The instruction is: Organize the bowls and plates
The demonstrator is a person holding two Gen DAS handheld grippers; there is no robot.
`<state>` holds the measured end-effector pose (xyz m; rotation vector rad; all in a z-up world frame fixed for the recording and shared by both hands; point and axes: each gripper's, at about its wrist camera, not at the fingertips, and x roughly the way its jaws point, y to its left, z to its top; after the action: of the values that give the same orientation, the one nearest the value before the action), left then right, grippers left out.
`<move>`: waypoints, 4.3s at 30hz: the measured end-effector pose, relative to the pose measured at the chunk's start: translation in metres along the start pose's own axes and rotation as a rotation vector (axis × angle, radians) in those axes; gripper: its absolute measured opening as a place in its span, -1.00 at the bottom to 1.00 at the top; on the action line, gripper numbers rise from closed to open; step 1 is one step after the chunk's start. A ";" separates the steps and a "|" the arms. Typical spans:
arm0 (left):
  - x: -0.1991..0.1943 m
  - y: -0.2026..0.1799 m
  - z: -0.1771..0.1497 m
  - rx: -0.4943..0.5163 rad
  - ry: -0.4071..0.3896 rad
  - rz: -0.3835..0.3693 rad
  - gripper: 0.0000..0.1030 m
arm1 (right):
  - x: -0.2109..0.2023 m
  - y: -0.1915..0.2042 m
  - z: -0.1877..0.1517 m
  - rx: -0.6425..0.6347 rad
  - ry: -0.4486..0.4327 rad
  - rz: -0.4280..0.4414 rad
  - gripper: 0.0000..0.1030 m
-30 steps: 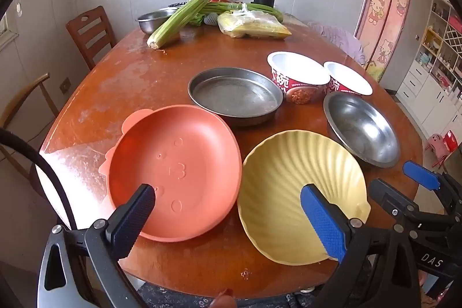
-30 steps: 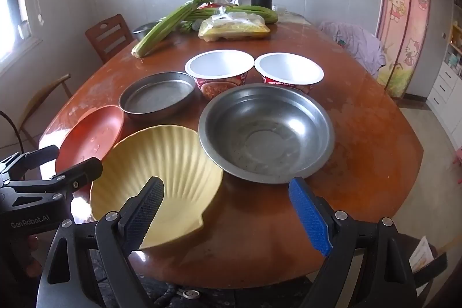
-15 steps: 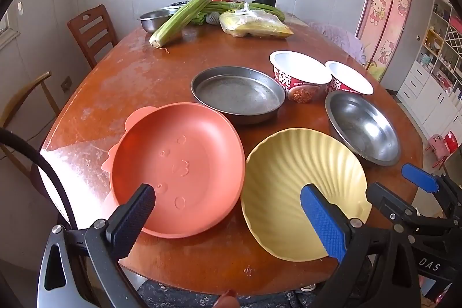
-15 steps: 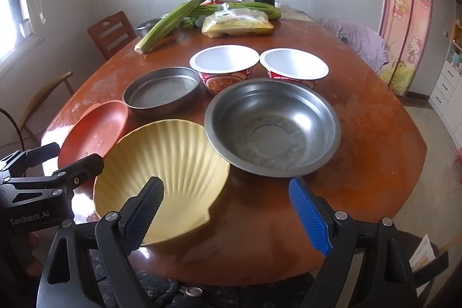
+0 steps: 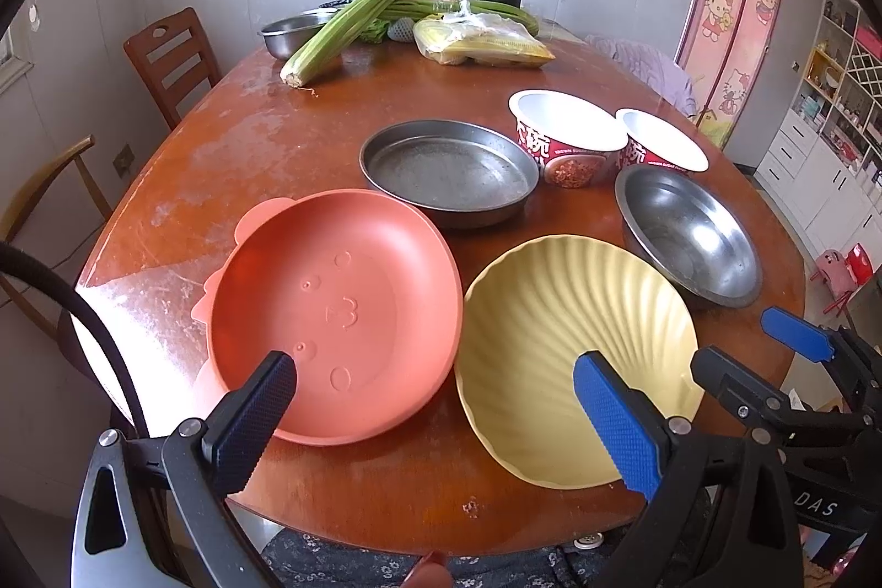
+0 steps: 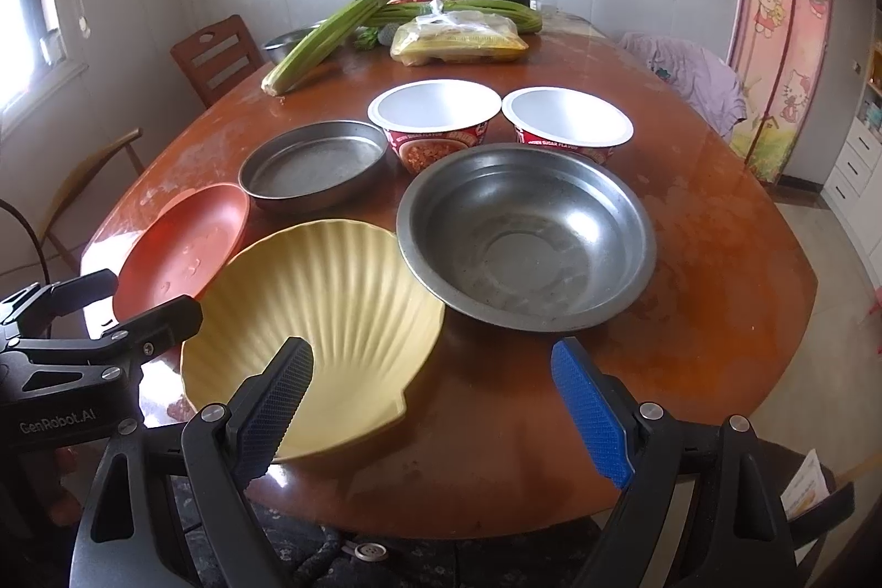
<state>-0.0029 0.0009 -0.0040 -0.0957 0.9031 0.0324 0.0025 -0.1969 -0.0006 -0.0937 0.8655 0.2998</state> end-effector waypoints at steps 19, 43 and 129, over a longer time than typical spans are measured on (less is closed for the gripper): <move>-0.003 -0.001 -0.001 0.003 -0.008 0.006 0.97 | -0.002 -0.001 0.000 0.000 -0.003 -0.011 0.74; -0.006 -0.001 0.001 0.007 -0.014 0.013 0.97 | 0.000 -0.002 -0.001 0.004 0.000 -0.010 0.74; 0.040 0.115 0.009 -0.353 0.154 0.007 -0.31 | 0.110 0.144 0.074 -0.390 0.199 0.322 0.13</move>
<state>0.0213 0.1160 -0.0373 -0.4289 1.0448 0.1931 0.0808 -0.0206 -0.0308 -0.3532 1.0109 0.7708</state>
